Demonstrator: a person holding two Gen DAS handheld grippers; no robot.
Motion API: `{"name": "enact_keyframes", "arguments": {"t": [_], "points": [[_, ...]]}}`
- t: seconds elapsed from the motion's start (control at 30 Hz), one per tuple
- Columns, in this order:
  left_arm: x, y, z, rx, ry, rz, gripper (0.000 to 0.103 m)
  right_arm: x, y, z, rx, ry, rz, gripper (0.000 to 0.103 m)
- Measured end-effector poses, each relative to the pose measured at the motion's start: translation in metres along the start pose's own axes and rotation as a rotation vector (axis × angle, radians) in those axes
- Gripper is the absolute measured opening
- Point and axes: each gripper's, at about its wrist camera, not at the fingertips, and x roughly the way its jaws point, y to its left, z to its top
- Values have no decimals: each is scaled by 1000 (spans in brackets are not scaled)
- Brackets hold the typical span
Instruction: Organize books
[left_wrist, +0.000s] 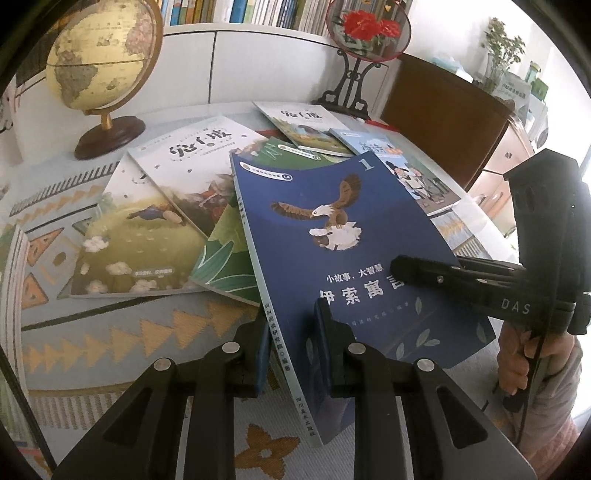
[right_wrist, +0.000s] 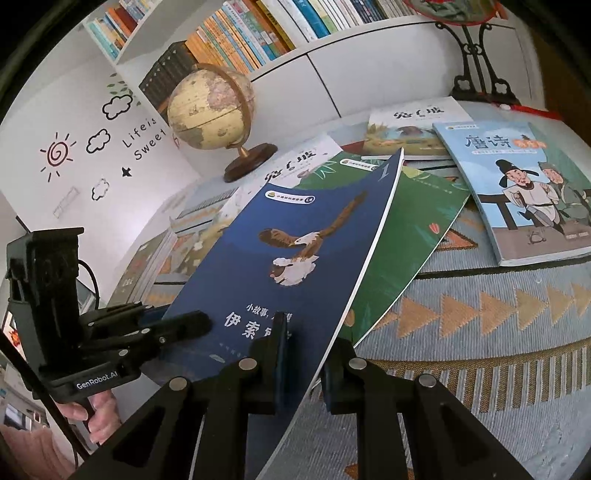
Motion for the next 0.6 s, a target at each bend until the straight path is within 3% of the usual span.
{"name": "enact_keyframes", "arguments": {"t": [0.6], "points": [[-2, 0, 0, -15, -18, 38, 20, 4, 6, -1, -34, -27, -8, 15]]}}
